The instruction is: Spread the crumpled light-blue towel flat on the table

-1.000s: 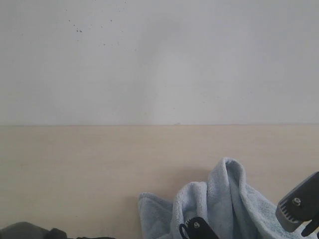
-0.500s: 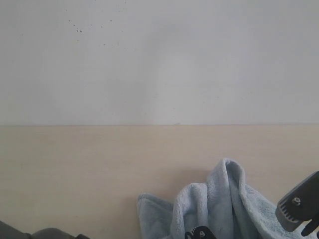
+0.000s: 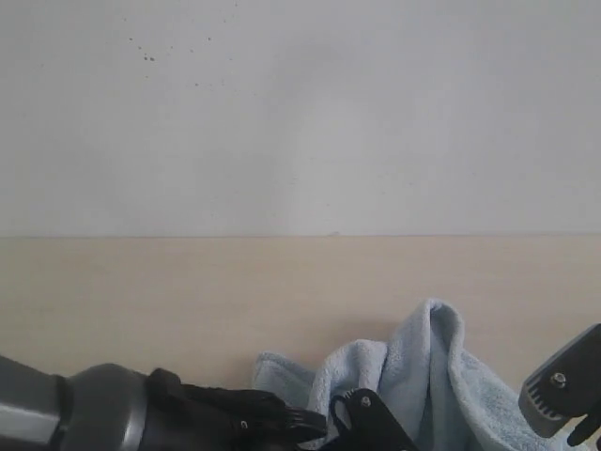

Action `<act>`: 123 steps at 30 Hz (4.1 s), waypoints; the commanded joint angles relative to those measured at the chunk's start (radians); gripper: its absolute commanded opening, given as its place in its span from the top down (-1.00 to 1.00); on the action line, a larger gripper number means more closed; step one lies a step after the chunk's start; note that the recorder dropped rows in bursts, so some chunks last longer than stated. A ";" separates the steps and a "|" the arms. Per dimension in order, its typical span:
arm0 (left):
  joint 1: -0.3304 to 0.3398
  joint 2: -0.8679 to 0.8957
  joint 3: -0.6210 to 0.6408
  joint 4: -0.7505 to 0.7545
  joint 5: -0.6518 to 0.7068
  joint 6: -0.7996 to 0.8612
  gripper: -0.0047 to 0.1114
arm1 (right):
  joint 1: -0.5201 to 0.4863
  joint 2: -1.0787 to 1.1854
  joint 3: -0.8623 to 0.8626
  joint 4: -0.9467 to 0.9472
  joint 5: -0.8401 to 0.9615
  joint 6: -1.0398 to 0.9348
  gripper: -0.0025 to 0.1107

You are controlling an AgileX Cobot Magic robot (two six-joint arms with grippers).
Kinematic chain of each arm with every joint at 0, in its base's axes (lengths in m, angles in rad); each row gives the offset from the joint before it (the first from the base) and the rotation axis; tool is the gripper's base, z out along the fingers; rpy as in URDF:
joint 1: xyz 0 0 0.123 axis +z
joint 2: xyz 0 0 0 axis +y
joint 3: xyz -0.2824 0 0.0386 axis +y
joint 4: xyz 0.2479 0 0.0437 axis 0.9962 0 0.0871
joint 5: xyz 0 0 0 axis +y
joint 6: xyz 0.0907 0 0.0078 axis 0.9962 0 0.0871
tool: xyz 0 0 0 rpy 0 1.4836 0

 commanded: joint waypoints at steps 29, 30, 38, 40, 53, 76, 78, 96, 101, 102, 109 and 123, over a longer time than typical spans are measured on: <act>0.025 -1.047 0.022 0.402 0.867 -0.180 0.75 | 0.000 -0.037 -0.276 -0.529 0.412 0.150 0.77; 0.025 -1.080 0.022 0.402 0.877 -0.175 0.75 | 0.000 -0.048 -0.305 -0.549 0.423 0.142 0.77; 0.025 -1.335 0.022 0.382 0.904 -0.094 0.75 | 0.000 -0.207 -0.490 -0.599 0.483 0.078 0.77; 0.025 -1.380 0.015 0.355 0.904 -0.075 0.75 | 0.000 -0.239 -0.530 -0.617 0.526 0.042 0.77; 0.025 -1.442 -0.135 0.238 0.904 0.054 0.75 | 0.000 -0.376 -0.741 -0.630 0.526 -0.123 0.77; 0.025 -1.430 0.255 0.497 0.904 -0.180 0.42 | 0.000 -0.258 -0.359 -0.497 0.526 -0.150 0.77; 0.025 -1.430 0.277 0.426 0.904 -0.119 0.42 | 0.000 -0.227 -0.359 -0.451 0.526 -0.205 0.77; 0.163 -0.963 0.505 0.509 0.741 -0.429 0.18 | 0.000 -0.153 -0.359 -0.361 0.494 -0.211 0.77; 0.317 -0.874 0.477 0.403 0.458 -0.622 0.23 | 0.000 -0.153 -0.359 -0.356 0.494 -0.211 0.77; 0.345 -0.872 0.477 0.395 0.402 -0.661 0.26 | 0.000 -0.153 -0.359 -0.351 0.492 -0.211 0.77; 0.527 -0.872 0.477 0.313 0.300 -0.661 0.33 | 0.000 -0.153 -0.359 -0.294 0.448 -0.211 0.77; 0.748 -0.615 0.477 0.180 0.133 -0.432 0.01 | 0.000 -0.153 -0.359 -0.216 0.409 -0.211 0.77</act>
